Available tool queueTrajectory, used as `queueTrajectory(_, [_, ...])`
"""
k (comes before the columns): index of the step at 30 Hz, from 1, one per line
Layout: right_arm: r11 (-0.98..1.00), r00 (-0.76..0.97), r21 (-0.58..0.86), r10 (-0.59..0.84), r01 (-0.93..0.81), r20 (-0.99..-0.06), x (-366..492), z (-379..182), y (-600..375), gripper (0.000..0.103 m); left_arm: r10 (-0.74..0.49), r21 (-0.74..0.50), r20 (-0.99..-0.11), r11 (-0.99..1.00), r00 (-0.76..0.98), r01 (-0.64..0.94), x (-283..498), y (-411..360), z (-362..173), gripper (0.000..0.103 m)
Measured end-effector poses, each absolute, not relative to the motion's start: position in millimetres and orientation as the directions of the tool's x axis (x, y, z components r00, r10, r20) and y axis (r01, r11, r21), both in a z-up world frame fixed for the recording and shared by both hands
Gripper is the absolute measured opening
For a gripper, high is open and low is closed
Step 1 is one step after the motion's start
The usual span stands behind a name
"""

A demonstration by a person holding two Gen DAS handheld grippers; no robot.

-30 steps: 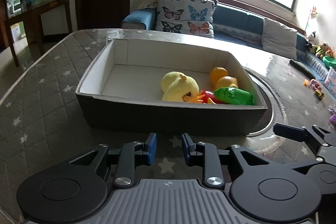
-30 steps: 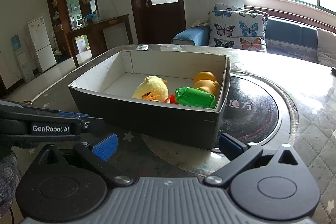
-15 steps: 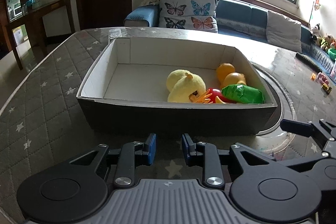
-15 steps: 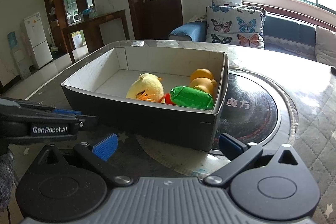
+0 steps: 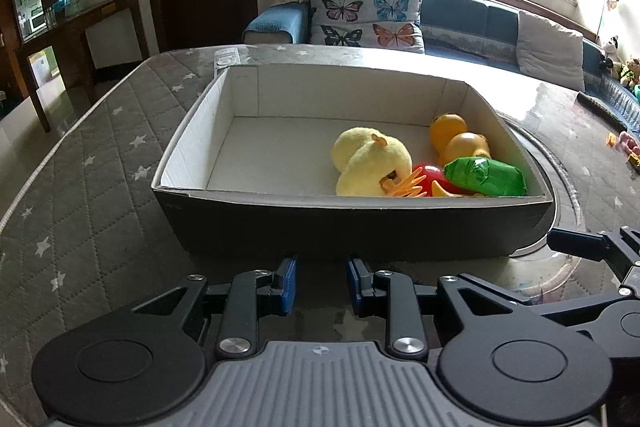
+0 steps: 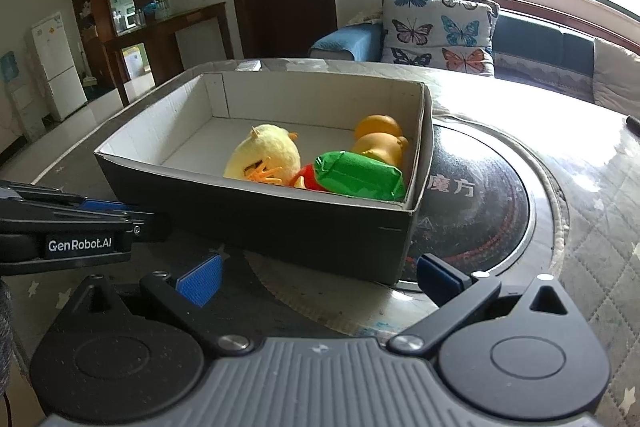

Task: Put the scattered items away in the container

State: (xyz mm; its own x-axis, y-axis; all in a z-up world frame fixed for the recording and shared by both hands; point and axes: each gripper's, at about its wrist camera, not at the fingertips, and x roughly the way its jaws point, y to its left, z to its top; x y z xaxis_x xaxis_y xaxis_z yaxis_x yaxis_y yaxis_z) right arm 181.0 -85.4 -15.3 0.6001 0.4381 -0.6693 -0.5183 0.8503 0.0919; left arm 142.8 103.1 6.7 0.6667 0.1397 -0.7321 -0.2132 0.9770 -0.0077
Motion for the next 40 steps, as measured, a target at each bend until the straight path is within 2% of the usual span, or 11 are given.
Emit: queueTrajectory(40, [0.859,0.577,0.081,0.407,-0.506,-0.708,197,-25,-78,0.103,0.154,-0.004,-0.738,0.973,0.657,-0.232,153,108,-3,0.028])
